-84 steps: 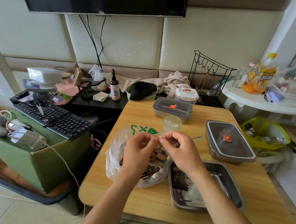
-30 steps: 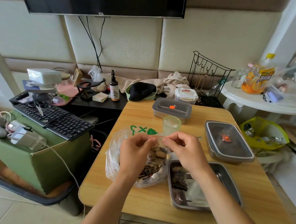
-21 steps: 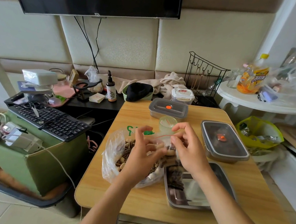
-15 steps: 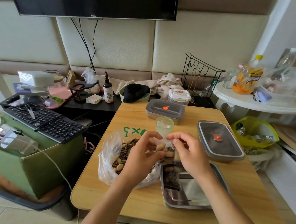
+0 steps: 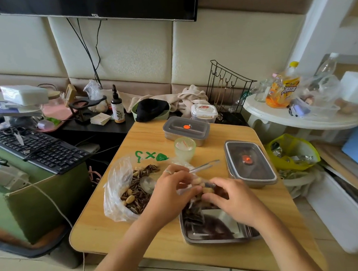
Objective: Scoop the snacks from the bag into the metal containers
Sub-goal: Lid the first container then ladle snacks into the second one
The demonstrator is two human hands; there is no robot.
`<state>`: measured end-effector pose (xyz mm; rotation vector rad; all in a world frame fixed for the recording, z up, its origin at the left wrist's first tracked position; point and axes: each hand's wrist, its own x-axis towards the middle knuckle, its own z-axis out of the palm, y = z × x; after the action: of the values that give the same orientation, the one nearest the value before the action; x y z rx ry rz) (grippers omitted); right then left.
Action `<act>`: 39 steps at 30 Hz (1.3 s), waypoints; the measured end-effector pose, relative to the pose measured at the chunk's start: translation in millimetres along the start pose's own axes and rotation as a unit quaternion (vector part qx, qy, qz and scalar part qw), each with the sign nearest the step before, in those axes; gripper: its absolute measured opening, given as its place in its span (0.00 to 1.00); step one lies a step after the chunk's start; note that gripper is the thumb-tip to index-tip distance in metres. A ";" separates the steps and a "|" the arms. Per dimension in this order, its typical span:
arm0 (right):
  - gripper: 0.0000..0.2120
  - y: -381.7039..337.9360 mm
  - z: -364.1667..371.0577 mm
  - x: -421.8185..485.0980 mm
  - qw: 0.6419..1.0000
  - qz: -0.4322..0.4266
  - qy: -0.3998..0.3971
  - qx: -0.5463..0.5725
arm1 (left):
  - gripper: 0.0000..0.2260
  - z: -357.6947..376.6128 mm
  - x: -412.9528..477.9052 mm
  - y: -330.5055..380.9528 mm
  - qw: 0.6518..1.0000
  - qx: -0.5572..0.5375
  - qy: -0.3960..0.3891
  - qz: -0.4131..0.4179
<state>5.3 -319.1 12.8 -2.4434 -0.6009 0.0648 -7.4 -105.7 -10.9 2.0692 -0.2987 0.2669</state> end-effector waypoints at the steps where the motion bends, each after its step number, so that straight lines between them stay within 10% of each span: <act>1: 0.14 2.7 -1.4 -3.8 1.000 0.008 -0.009 0.000 | 0.06 2.8 -0.6 -2.0 0.999 0.048 -0.001 0.019; 11: 0.15 20.6 8.7 -14.6 0.984 0.109 -0.098 -0.105 | 0.09 22.8 -7.4 -10.3 0.974 0.216 -0.042 0.057; 39: 0.06 -1.7 1.2 15.4 0.990 0.077 0.112 -0.046 | 0.10 20.1 -5.0 -14.4 0.988 0.141 -0.049 0.044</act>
<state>18.2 -310.6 14.2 -2.5370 -0.3225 -0.1770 -6.2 -115.8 -33.9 2.3568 -0.4334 0.2748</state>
